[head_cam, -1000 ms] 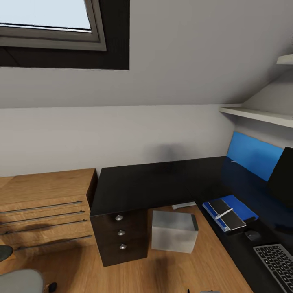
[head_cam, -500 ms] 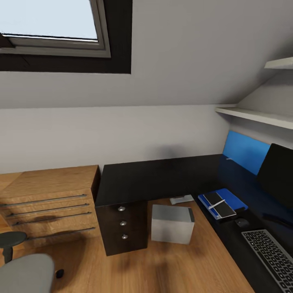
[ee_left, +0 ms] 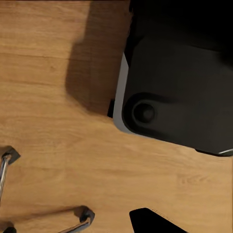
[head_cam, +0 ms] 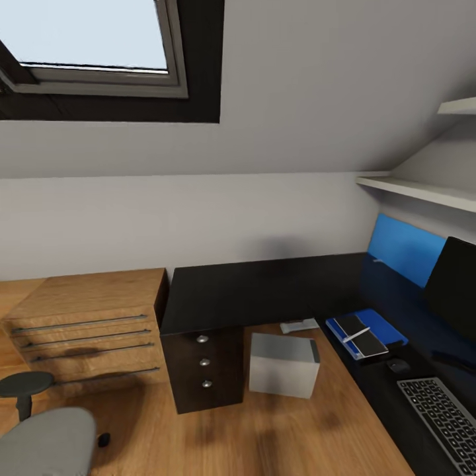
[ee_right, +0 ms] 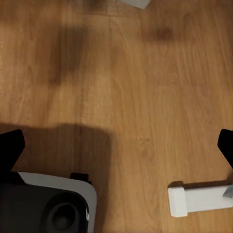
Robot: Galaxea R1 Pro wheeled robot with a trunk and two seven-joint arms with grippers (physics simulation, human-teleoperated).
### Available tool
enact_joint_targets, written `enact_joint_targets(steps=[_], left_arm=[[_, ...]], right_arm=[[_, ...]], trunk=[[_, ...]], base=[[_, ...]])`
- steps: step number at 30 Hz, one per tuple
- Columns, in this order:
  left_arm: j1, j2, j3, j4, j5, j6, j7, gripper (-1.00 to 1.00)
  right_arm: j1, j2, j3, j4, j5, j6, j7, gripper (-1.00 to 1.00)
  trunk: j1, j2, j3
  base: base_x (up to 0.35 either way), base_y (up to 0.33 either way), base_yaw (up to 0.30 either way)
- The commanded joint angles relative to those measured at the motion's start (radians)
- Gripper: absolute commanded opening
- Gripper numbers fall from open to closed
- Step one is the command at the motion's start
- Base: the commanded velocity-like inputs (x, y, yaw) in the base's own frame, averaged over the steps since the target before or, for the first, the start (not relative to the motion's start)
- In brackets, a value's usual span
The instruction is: In the bedroom, organize the workspace by keeping the computer under the desk, ensuring the monitor is on the desk, placing the keyboard on the desk next to the monitor, placing the mouse on the desk next to the keyboard, moving the folder from the swivel chair onto the desk next to the mouse, stacking the notebook on top of the folder with the pen on top of the notebook, and positioning the swivel chair next to the desk.
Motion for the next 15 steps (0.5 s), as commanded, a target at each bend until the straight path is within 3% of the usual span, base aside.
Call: enact_joint_targets(steps=[1,4,15], left_arm=[[0.0,0.001,-0.008,-0.001,0.008,-0.018,0.007,1.0],[0.0,0.0,-0.009,0.0,0.008,-0.086,0.006,1.0],[0.0,0.0,-0.01,0.001,0.008,-0.099,0.006,1.0]], right_arm=[[-0.001,0.0,0.008,0.001,0.0,-0.001,-0.009,1.0],[-0.001,0.0,0.008,0.001,-0.041,-0.001,-0.009,1.0],[-0.001,0.0,0.009,0.001,-0.058,-0.001,-0.009,1.0]], trunk=[[-0.004,0.006,0.002],[-0.015,0.027,0.011],[-0.057,0.104,0.045]], base=[[0.0,0.0,0.235],[0.0,0.0,0.251],[0.0,0.0,0.266]])
